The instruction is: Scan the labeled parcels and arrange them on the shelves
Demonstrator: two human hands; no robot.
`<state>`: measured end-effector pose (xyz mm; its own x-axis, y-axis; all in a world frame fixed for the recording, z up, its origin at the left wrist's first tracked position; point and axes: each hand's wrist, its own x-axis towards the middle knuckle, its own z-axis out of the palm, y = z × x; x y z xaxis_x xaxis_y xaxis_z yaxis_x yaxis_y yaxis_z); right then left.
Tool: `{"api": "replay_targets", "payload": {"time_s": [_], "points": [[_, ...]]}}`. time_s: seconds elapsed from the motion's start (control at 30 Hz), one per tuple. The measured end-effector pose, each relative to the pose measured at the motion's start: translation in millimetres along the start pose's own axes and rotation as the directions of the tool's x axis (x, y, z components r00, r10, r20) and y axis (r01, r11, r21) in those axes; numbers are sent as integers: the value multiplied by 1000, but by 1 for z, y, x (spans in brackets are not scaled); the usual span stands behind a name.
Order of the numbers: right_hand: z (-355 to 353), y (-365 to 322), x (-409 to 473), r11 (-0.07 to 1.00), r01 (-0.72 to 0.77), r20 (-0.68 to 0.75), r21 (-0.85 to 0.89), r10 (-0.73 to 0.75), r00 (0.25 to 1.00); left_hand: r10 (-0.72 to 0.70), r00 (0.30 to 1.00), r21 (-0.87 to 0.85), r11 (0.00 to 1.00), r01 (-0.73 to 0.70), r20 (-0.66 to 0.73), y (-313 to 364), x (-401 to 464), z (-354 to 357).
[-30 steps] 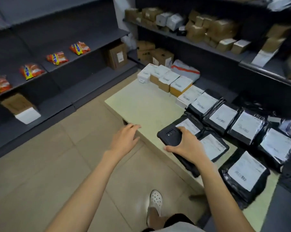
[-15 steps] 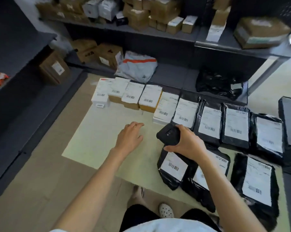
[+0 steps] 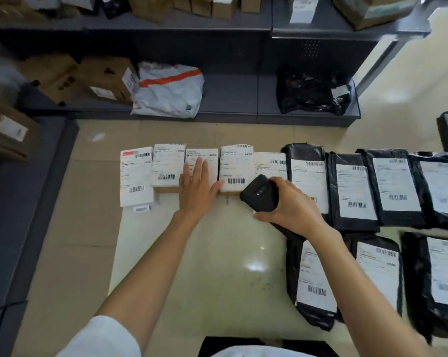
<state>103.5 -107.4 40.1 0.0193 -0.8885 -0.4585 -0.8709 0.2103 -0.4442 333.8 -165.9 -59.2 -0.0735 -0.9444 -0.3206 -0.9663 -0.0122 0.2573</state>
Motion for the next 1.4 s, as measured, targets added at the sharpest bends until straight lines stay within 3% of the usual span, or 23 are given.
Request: {"api": "replay_targets", "payload": {"time_s": [0.17, 0.33, 0.5, 0.67, 0.77, 0.87, 1.07, 1.27, 1.4], "points": [[12, -11, 10, 999, -25, 14, 32, 24, 1000, 42, 999, -36, 998, -42, -13, -11, -10, 24], [27, -13, -1, 998, -41, 40, 46, 39, 998, 74, 978, -22, 997, -80, -194, -28, -48, 47], [41, -10, -25, 1000, 1, 76, 19, -2, 997, -62, 966, -314, 949, -20, -249, -35, -94, 53], [46, -5, -55, 998, 56, 70, 4, -56, 996, -290, 940, -611, 782, 125, -178, -43, -137, 58], [47, -1, -76, 997, 81, 64, -12, -80, 995, -370, 907, -605, 775, 182, -201, -44, -167, 62], [48, 3, -98, 994, 106, 51, -21, -104, 993, -374, 874, -583, 801, 136, -310, -41, -194, 54], [28, -1, -139, 989, 138, -60, -55, -141, 988, -180, 848, -504, 856, -114, -499, -20, -205, 3], [-21, -22, -165, 985, 174, -246, 19, -164, 955, 172, 778, -205, 910, -361, -605, 17, -169, -82], [-49, -43, -174, 980, 200, -340, 12, -184, 922, 358, 735, -22, 892, -452, -576, 36, -138, -134]]}}
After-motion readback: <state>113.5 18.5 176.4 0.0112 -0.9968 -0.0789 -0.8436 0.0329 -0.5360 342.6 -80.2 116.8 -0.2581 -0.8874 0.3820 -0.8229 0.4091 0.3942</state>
